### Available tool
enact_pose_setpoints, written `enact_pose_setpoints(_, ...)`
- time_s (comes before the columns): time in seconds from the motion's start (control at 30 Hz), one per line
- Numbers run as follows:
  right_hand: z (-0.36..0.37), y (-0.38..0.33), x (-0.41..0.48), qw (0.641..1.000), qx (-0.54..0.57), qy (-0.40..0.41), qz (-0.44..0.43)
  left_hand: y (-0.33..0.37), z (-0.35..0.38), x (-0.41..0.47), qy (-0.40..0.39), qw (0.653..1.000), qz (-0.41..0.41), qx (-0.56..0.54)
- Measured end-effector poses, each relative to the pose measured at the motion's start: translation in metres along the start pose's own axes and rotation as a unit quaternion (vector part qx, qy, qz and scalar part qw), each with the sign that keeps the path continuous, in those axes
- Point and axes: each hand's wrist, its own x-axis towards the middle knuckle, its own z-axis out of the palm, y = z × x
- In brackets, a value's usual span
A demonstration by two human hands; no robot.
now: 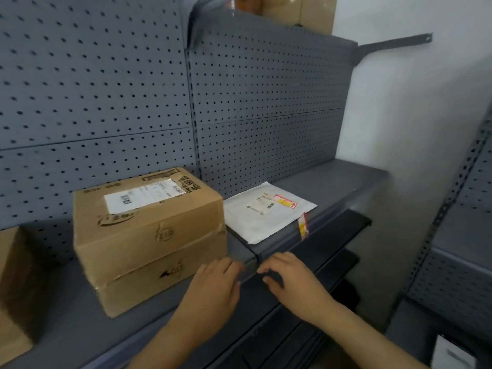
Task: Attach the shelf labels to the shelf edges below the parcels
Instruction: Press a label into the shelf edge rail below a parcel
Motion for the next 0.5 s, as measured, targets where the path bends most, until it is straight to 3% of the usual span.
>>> enact_pose_setpoints(0.2, -0.036, 0.067, -0.005, 1.0, -0.003, -0.001, 0.025, 0.036, 0.037, 0.054, -0.012, 1.0, 0.008, -0.015)
enact_pose_setpoints(0.5, -0.043, 0.14, 0.004, 0.994, 0.023, -0.003, 0.108, 0.037, 0.066, 0.123, -0.051, 0.998, 0.023, -0.002)
